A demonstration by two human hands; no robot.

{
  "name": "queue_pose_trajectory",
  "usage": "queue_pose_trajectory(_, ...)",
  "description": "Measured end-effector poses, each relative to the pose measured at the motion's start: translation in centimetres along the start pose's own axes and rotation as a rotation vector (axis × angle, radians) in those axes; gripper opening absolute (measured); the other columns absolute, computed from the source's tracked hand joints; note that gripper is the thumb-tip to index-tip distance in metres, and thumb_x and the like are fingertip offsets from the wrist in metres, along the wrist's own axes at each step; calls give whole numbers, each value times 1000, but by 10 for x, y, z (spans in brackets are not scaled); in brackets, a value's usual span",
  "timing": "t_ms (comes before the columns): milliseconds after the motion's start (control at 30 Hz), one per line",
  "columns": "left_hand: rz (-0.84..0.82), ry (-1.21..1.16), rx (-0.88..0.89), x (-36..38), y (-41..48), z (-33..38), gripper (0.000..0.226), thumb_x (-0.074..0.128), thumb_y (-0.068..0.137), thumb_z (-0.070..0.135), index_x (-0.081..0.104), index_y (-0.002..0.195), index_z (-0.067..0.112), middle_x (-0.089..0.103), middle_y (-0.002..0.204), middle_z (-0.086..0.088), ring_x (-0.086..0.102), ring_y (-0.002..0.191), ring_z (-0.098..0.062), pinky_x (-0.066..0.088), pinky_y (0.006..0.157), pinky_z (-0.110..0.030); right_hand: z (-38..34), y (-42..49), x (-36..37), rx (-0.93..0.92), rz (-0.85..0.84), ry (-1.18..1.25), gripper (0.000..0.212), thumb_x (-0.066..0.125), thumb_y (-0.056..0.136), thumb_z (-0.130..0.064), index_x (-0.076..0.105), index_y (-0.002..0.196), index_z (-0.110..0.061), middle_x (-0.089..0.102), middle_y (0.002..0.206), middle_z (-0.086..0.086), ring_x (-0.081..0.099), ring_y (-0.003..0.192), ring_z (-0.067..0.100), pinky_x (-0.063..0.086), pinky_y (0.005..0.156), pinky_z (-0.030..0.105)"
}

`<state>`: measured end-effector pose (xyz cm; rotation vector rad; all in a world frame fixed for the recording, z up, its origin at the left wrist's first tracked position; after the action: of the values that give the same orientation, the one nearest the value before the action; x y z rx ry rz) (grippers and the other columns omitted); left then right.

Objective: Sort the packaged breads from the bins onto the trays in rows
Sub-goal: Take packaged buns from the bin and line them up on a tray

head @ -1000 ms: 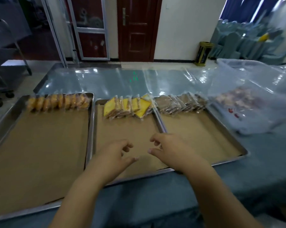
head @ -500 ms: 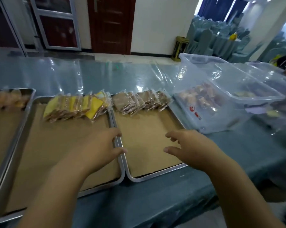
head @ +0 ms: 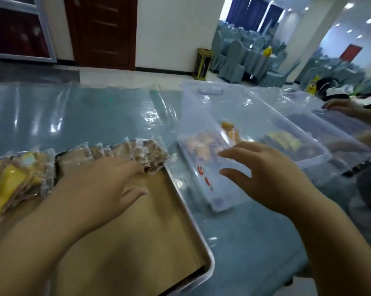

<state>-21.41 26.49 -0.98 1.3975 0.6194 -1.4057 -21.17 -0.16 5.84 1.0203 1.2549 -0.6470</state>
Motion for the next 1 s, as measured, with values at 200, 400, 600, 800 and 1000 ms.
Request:
queue_pose_trajectory(200, 75, 70, 178, 5, 79, 63, 42, 42, 75, 52, 68, 86, 21, 66, 76, 5, 65, 64, -24, 52, 47, -37, 117, 15, -3, -62, 16, -12, 28, 66, 83, -33, 68, 109, -23, 68, 106, -1, 65, 92, 29, 53, 71, 41)
queue_pose_trajectory(400, 36, 131, 170, 22, 154, 132, 41, 44, 77, 55, 68, 89, 23, 66, 78, 4, 64, 64, -25, 53, 50, -42, 229, 39, 7, -172, -180, -23, 38, 44, 84, -50, 60, 115, -37, 62, 115, -12, 60, 96, 17, 51, 78, 37)
queue_pose_trajectory(600, -112, 255, 226, 52, 219, 185, 42, 39, 78, 55, 62, 101, 29, 65, 93, 9, 63, 76, -17, 53, 59, -37, 296, 64, 36, -339, -392, -93, 33, 53, 90, -40, 52, 124, -40, 59, 119, -10, 56, 104, 15, 45, 81, 31)
queue_pose_trajectory(800, -478, 442, 313, 115, 276, 183, 33, 45, 90, 45, 49, 117, 27, 57, 112, 5, 56, 102, -20, 44, 74, -31, 311, 93, 76, -496, -628, -227, 38, 59, 87, -24, 53, 123, -34, 60, 118, -3, 57, 105, 21, 51, 84, 39)
queue_pose_trajectory(1000, -734, 393, 194, 149, 304, 171, 27, 52, 88, 38, 57, 108, 20, 61, 103, -3, 59, 91, -23, 52, 76, -36, 295, 119, 115, -630, -854, -302, 52, 67, 84, -21, 47, 131, -30, 54, 127, 1, 52, 113, 24, 44, 86, 36)
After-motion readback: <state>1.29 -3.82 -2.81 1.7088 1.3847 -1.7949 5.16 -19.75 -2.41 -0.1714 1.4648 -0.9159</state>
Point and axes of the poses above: each hand's wrist, its own y-axis towards the middle knuckle, its own x-axis out of the palm, z = x × y, the point moved 1 cm from there along y, towards the middle knuckle
